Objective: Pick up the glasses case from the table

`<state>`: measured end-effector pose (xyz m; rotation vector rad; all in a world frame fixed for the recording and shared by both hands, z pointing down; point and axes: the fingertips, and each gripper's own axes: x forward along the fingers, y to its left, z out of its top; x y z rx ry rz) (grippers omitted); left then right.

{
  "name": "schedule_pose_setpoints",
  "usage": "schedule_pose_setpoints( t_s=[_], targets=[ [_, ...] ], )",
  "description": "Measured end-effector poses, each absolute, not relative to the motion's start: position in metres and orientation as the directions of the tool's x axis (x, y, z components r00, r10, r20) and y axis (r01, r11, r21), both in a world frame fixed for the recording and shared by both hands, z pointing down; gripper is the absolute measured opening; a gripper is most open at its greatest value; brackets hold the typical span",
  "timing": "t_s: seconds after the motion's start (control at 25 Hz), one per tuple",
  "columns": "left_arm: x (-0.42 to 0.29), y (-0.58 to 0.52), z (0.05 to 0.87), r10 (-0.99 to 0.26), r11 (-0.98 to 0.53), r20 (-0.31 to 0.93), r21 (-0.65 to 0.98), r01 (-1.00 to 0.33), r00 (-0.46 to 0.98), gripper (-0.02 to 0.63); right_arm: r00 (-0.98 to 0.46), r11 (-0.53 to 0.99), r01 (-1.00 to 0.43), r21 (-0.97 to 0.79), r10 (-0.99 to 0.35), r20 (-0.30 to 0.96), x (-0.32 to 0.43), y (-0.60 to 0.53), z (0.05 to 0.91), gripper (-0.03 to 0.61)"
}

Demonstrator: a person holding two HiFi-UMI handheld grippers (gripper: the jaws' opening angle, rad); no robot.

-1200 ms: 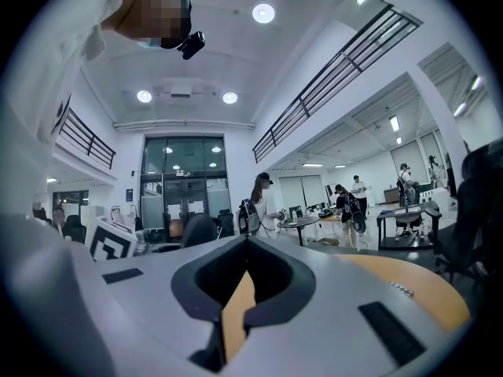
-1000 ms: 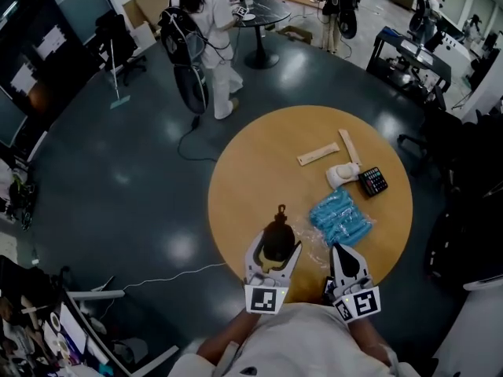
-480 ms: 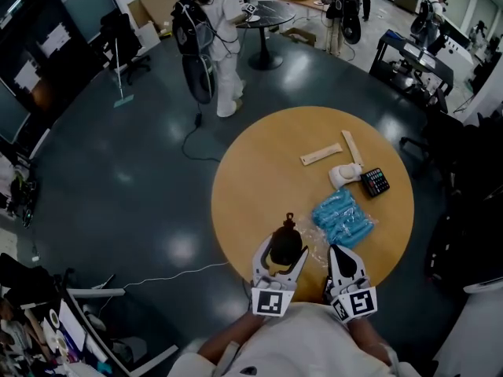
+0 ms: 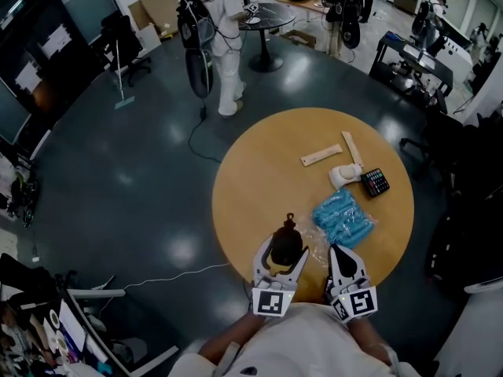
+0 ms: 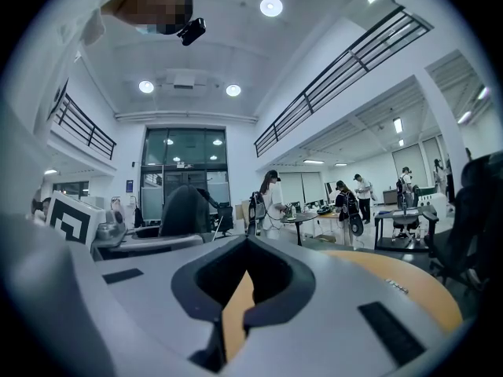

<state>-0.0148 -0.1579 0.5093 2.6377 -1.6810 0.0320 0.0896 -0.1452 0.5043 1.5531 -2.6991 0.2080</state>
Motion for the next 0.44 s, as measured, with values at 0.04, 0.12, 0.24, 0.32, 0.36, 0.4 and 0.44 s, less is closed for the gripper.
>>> schedule_pose_setpoints(
  t_s=[0.04,0.12,0.24,0.32,0.36,0.4,0.44],
  targets=[
    [-0.0151,-0.1575,0.5102,-0.907,-0.42,0.024,0.007,-0.907,0.42,0.347,-0.505,0.496,-0.862,-0.105,-0.859,0.084,0.0894,-0.1447,0.5049,0.015],
    [-0.0159,-0.1564,0.5115,-0.908,-0.418,0.029,0.011,-0.908,0.419,0.347,-0.505,0.496,-0.862,-0.104,-0.859,0.084,0.0889,-0.1436,0.5051,0.014],
    [-0.0174,-0.1557,0.5106,-0.908,-0.418,0.035,0.011,-0.909,0.418,0.347,-0.507,0.498,-0.861,-0.105,-0.858,0.086,0.0878,-0.1425,0.5033,0.015],
    [-0.0177,-0.1564,0.5091,-0.908,-0.417,0.032,0.003,-0.909,0.417,0.347,-0.509,0.5,-0.86,-0.104,-0.857,0.086,0.0877,-0.1428,0.5022,0.014],
    [-0.0176,-0.1567,0.5085,-0.909,-0.416,0.031,0.001,-0.909,0.416,0.347,-0.51,0.501,-0.859,-0.105,-0.856,0.086,0.0879,-0.1429,0.5019,0.015],
    [-0.0173,-0.1568,0.5082,-0.909,-0.415,0.03,0.0,-0.91,0.415,0.347,-0.51,0.502,-0.859,-0.105,-0.856,0.086,0.0881,-0.1428,0.5017,0.015],
    [-0.0171,-0.1569,0.508,-0.91,-0.414,0.029,0.001,-0.91,0.414,0.347,-0.511,0.503,-0.858,-0.105,-0.855,0.086,0.0884,-0.1427,0.5016,0.015]
  ],
)
